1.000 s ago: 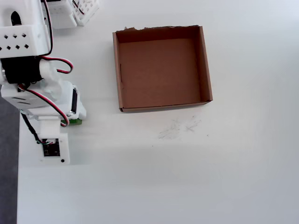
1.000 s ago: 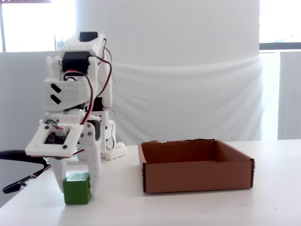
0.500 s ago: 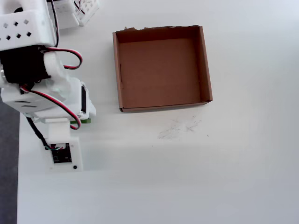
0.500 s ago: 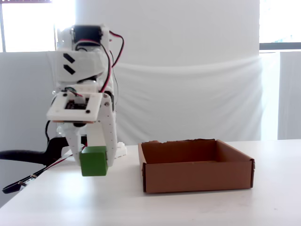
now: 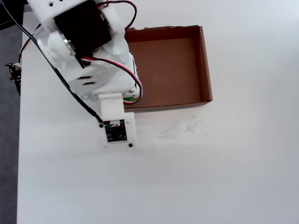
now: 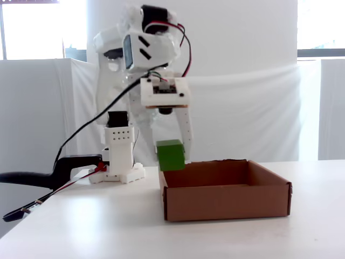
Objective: Grasp a green cube and put it in a box.
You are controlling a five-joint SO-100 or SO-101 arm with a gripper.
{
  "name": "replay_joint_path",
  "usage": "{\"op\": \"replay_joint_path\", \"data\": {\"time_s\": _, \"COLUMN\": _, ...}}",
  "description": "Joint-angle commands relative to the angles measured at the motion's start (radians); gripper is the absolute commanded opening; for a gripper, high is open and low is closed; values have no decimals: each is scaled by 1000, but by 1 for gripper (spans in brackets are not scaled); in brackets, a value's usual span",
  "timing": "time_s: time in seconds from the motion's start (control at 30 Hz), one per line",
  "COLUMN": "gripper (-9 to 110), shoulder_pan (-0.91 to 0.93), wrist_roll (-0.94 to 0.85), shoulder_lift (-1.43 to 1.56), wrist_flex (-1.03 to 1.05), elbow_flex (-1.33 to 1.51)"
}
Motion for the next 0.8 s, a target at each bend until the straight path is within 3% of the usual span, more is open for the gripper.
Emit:
{"op": "replay_joint_path", "data": {"time_s": 0.0, "gripper": 12, "shoulder_pan": -48, "wrist_roll": 25, "shoulder_lift": 51, "wrist_flex": 18, "elbow_flex": -58}}
{"op": "replay_joint_path", "data": {"time_s": 0.37, "gripper": 12, "shoulder_pan": -273, "wrist_roll": 169, "shoulder_lift": 34, "wrist_flex": -138, "elbow_flex": 101}}
{"op": "replay_joint_path", "data": {"time_s": 0.77, "gripper": 15, "shoulder_pan": -370, "wrist_roll": 207, "shoulder_lift": -40, "wrist_flex": -327, "elbow_flex": 302}}
